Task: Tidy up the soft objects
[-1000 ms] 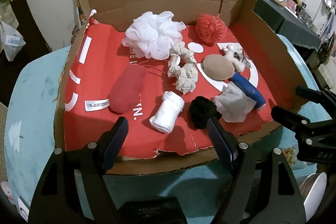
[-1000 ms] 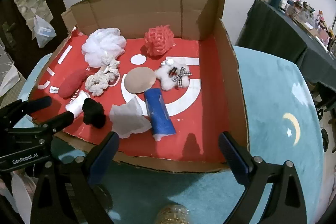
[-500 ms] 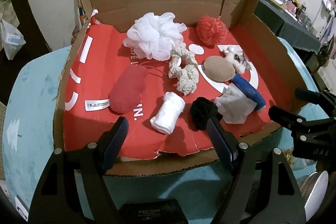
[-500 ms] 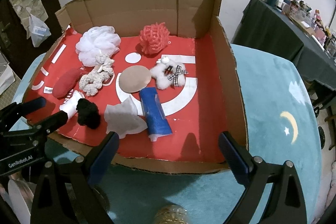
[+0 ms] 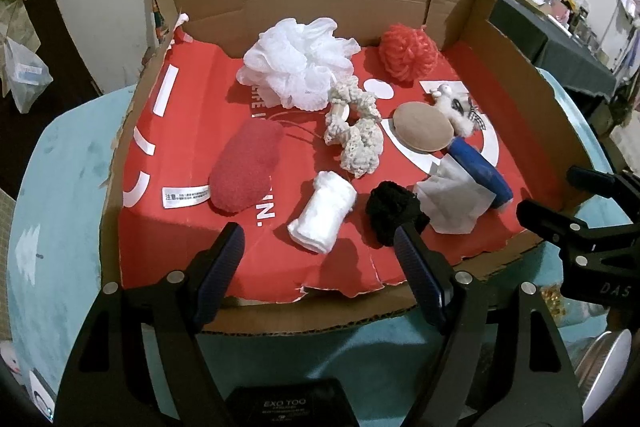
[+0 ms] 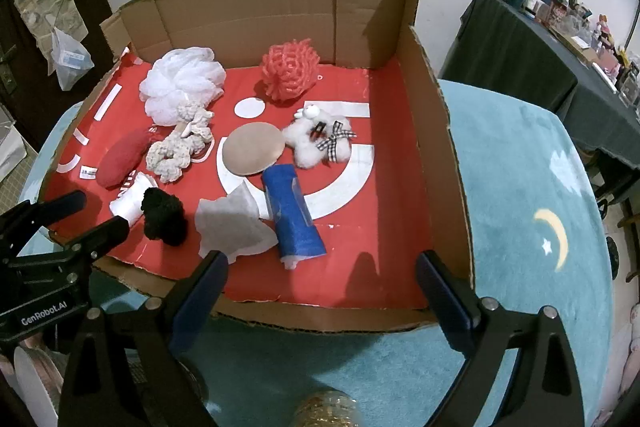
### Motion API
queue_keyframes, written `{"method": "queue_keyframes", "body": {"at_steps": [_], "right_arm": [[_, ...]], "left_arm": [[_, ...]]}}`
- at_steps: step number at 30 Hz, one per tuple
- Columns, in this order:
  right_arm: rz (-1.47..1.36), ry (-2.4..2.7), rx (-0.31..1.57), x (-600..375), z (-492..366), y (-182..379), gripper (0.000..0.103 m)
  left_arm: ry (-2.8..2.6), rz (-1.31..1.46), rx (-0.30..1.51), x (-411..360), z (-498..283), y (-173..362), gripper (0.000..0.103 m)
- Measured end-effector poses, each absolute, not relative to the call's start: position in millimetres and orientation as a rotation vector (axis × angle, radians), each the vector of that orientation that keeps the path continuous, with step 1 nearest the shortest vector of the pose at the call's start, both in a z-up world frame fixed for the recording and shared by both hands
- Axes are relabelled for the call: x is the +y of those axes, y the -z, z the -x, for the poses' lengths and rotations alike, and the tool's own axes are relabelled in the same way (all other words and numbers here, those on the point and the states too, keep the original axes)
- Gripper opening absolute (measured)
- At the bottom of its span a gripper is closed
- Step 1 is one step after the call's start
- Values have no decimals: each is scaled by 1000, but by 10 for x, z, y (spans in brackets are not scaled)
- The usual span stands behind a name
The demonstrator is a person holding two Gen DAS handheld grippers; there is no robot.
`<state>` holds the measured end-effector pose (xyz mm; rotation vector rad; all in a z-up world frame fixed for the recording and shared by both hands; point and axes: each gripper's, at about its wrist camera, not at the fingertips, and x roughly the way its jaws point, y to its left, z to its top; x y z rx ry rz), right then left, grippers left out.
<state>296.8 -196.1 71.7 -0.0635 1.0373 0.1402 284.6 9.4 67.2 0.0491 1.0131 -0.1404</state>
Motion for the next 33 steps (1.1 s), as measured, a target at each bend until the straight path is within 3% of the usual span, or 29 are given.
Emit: {"method": "queue_keyframes", "body": {"at_steps": [9, 33], "right_arm": [[88, -122, 1052, -1933, -2991, -681, 91], [85, -117, 1059, -1937, -3000, -682, 91]], "left_arm": [[150, -28, 1010, 112, -2853, -675, 77], [158, -24, 1017, 92, -2850, -665, 77]]}}
